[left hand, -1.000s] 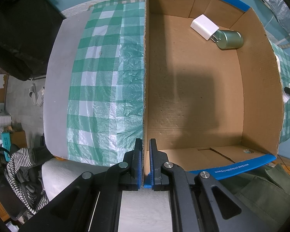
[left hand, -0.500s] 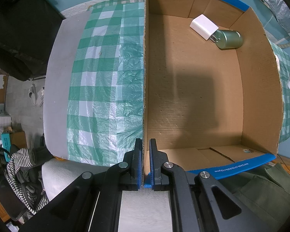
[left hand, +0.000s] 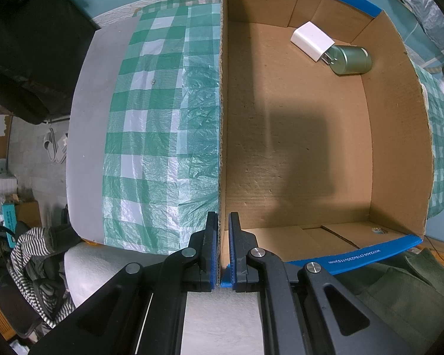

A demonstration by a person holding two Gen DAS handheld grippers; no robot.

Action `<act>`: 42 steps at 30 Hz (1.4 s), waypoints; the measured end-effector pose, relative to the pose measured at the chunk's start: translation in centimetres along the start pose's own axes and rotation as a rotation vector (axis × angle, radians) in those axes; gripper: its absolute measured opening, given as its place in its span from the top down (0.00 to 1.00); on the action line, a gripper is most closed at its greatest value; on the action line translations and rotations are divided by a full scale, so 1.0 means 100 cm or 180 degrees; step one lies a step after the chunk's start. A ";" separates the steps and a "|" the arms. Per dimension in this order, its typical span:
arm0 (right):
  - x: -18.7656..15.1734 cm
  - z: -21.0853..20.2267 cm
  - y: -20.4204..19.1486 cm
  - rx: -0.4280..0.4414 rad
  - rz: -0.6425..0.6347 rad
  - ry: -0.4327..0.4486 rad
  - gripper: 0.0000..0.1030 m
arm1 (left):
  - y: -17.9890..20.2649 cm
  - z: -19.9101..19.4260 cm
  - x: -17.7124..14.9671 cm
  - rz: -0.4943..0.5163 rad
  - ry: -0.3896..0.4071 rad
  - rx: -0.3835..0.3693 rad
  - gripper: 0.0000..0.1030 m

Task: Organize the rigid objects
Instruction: 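Carry the larger pill bottle with the right gripper over the box, then open the right gripper to drop the bottle into the box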

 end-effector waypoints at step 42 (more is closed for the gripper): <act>0.042 0.051 -0.103 0.0236 -0.0417 -0.0212 0.69 | 0.001 0.000 0.001 0.0011 -0.0001 0.0004 0.93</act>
Point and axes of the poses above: each gripper's, at about its wrist camera, not at the fingertips, and z roughly the way its jaws point, y to its right, x to its top, the point moved 10 cm from there along z, roughly the way its jaws point, and after that the axes turned 8 degrees about -x, right-handed, at the moved point
